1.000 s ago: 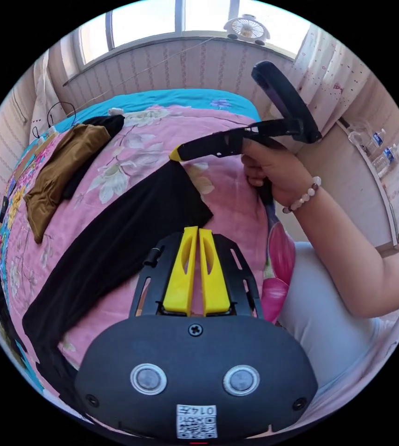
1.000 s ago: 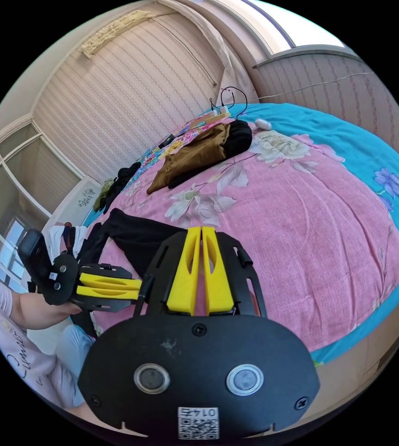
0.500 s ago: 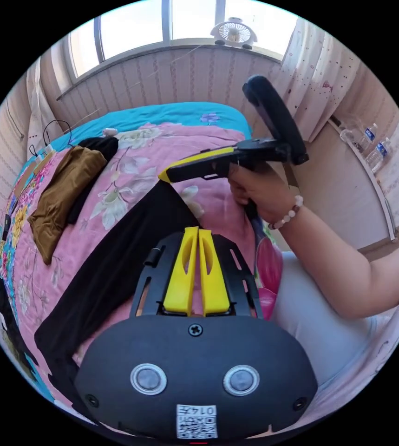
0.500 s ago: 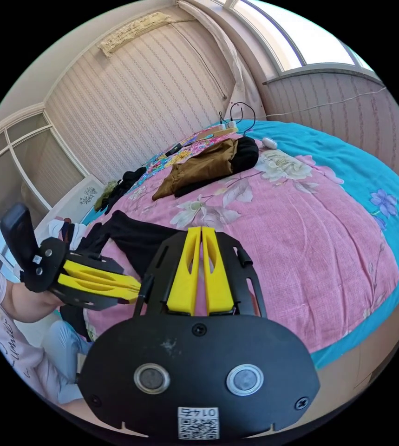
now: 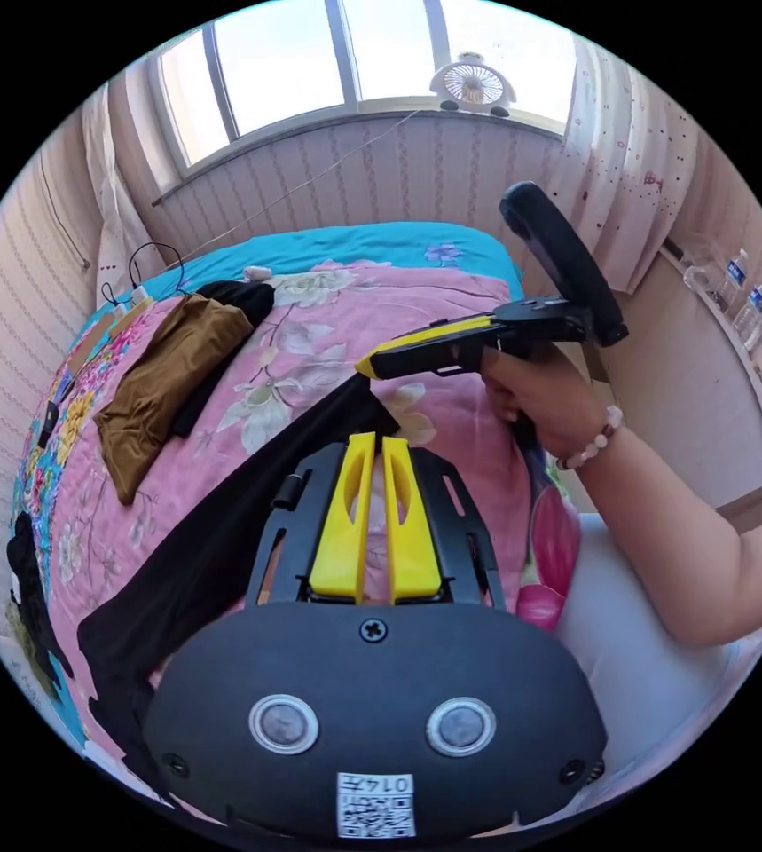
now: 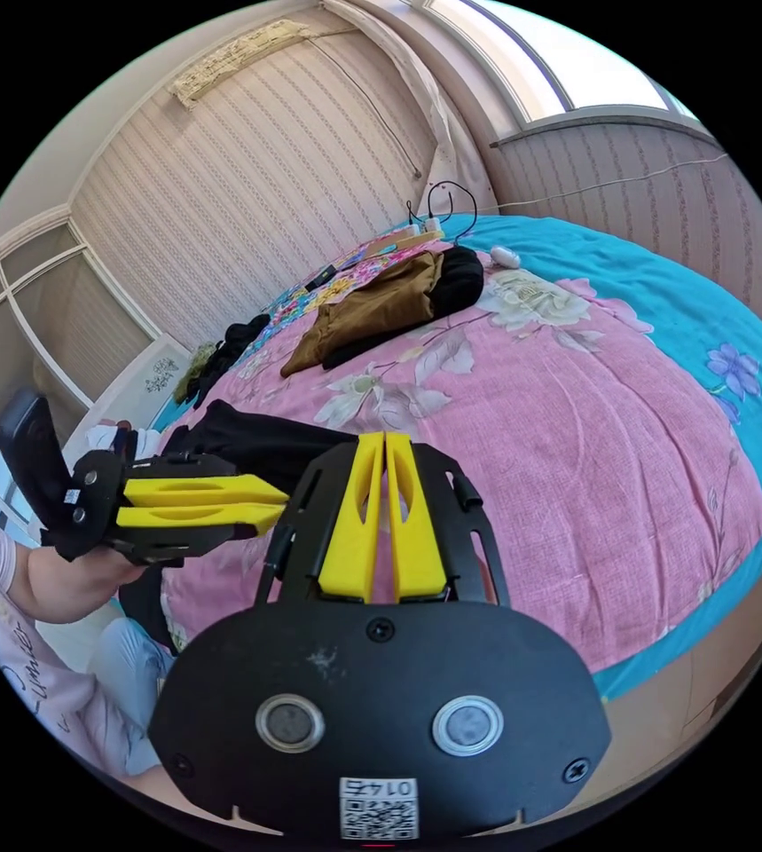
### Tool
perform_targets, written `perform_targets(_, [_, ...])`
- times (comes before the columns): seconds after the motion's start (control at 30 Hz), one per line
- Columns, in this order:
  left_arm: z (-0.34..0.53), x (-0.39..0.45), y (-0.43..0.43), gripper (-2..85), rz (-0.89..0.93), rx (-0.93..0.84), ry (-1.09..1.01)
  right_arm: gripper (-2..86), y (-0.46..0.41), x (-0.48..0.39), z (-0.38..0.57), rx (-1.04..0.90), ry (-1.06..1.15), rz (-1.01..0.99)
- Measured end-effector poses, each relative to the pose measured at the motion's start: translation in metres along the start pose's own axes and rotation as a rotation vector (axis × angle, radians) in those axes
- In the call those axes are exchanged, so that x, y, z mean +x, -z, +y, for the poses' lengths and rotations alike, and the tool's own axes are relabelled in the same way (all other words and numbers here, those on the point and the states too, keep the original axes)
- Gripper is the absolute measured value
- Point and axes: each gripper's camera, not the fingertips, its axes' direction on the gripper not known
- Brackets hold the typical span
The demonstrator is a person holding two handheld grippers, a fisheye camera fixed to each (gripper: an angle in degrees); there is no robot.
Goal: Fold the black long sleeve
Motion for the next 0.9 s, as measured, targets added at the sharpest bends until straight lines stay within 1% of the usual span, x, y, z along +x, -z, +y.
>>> perform_targets(0.13, [-0.012,0.003,-0.021,3.9,-0.066,-0.01,-0.001,-0.3,-0.001,0.003,0.0,-0.003,-0.007,-0.008])
perform_targets(0.2, [-0.015,0.002,-0.037,3.8,-0.099,-0.06,-0.007,-0.2,0.0,0.005,0.0,-0.003,-0.011,-0.013])
perform_targets(0.3, [-0.021,-0.004,-0.027,0.2,-0.071,-0.038,0.003,-0.2,0.0,0.007,0.0,-0.002,-0.012,-0.016])
perform_targets(0.4, [-0.023,-0.016,-0.007,-0.7,-0.04,0.012,0.032,-0.3,0.0,0.009,-0.001,-0.003,-0.02,-0.028])
perform_targets(0.47, [-0.026,-0.025,-0.004,-0.8,-0.002,0.002,0.049,-0.3,0.001,0.01,-0.001,-0.003,-0.023,-0.032])
perform_targets(0.57, [-0.029,-0.038,-0.007,-0.7,-0.027,-0.009,0.082,-0.2,0.001,0.01,-0.002,-0.004,-0.02,-0.033])
perform_targets(0.67, [-0.032,-0.052,-0.019,0.3,0.002,-0.078,0.12,-0.2,0.001,0.01,-0.002,-0.008,-0.031,-0.014])
perform_targets(0.77, [-0.034,-0.054,0.005,3.1,0.039,-0.048,0.133,0.1,0.004,0.015,-0.001,0.014,-0.063,-0.028])
perform_targets(0.9, [-0.03,-0.04,0.052,4.5,0.035,0.022,0.079,1.3,0.008,0.017,0.0,0.044,-0.077,-0.062])
